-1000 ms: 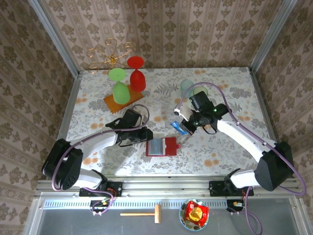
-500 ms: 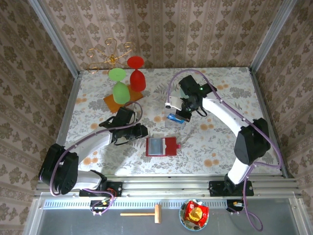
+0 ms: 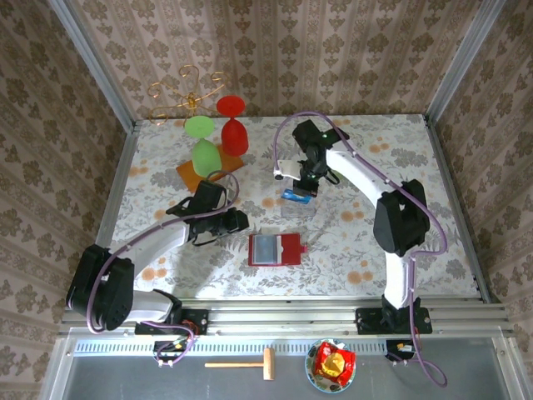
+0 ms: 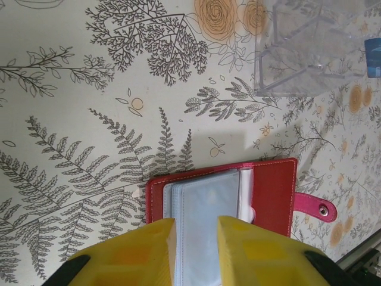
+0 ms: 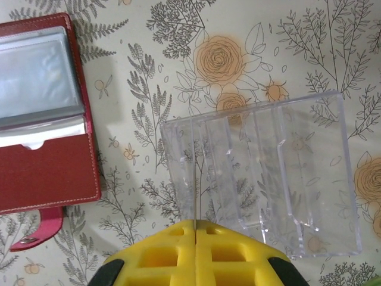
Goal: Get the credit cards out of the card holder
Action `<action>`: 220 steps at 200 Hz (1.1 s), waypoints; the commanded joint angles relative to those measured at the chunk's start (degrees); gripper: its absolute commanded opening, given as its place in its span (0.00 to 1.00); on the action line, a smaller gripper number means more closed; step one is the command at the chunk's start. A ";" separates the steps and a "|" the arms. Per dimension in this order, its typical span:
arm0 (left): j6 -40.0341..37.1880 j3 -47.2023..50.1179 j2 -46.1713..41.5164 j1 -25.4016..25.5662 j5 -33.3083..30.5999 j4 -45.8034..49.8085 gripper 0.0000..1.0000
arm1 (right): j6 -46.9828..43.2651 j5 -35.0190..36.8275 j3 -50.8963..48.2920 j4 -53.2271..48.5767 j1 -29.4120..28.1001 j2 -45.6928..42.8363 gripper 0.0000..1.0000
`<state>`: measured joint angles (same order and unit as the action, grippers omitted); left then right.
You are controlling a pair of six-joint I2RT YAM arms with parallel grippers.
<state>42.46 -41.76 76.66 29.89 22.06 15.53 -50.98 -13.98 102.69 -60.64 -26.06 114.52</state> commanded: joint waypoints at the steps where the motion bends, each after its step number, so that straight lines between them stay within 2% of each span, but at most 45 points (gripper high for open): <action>1: 1.03 -1.06 1.31 -0.86 0.68 -1.44 0.25 | -2.57 2.03 3.77 -4.60 0.65 2.49 0.00; 114: 2.16 -0.45 1.91 -2.21 2.11 -4.29 0.24 | -4.22 3.79 10.09 -12.28 0.84 10.36 0.00; 220: 3.48 -0.22 2.88 -2.91 3.80 -6.30 0.23 | -4.02 -3.10 15.68 -18.63 0.84 16.95 0.00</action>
<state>44.88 -41.76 79.05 27.31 24.58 10.17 -54.08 -14.11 116.40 -75.02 -25.63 129.47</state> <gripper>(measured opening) 0.236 0.044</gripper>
